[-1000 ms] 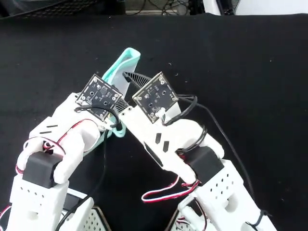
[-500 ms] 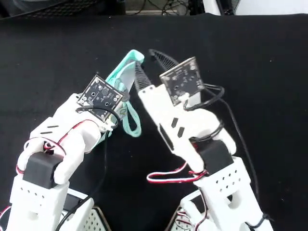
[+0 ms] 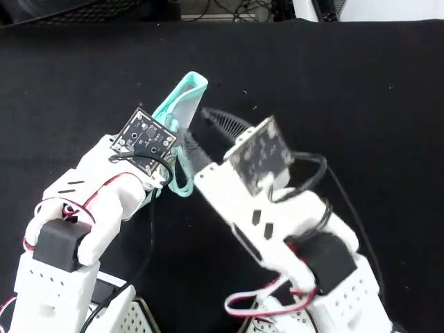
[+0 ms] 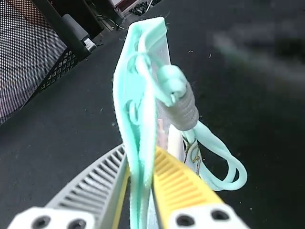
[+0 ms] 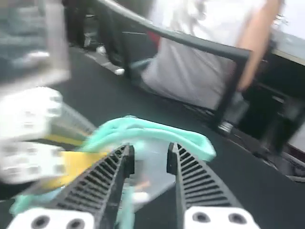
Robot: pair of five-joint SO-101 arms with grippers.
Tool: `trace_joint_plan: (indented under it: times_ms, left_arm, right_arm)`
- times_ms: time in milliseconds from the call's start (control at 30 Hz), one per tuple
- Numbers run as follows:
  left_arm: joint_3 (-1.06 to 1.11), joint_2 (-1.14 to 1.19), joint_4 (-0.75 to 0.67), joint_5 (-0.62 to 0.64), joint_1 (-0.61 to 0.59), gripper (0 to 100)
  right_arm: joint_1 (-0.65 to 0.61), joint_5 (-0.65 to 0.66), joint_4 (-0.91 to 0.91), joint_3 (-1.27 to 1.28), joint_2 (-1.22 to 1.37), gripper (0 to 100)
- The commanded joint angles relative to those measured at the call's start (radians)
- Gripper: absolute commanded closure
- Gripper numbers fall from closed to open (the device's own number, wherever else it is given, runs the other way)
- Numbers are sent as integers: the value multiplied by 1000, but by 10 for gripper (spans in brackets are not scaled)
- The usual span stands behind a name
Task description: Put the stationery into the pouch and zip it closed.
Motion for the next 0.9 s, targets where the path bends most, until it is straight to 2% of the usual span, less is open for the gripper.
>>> trace_joint_plan:
  times_ms: [0, 233, 633, 867]
  left_arm:
    - [36, 28, 23, 5, 5, 970]
    - [36, 28, 26, 5, 1, 970]
    - [38, 28, 29, 5, -36, 970]
    - [38, 28, 29, 5, -30, 970]
  right_arm:
    - [-78, 2, 6, -7, -19, 865]
    - [-91, 3, -81, 18, 73, 864]
    - [-89, 5, -124, 24, 107, 865]
    - [-5, 6, -255, 91, 108, 868]
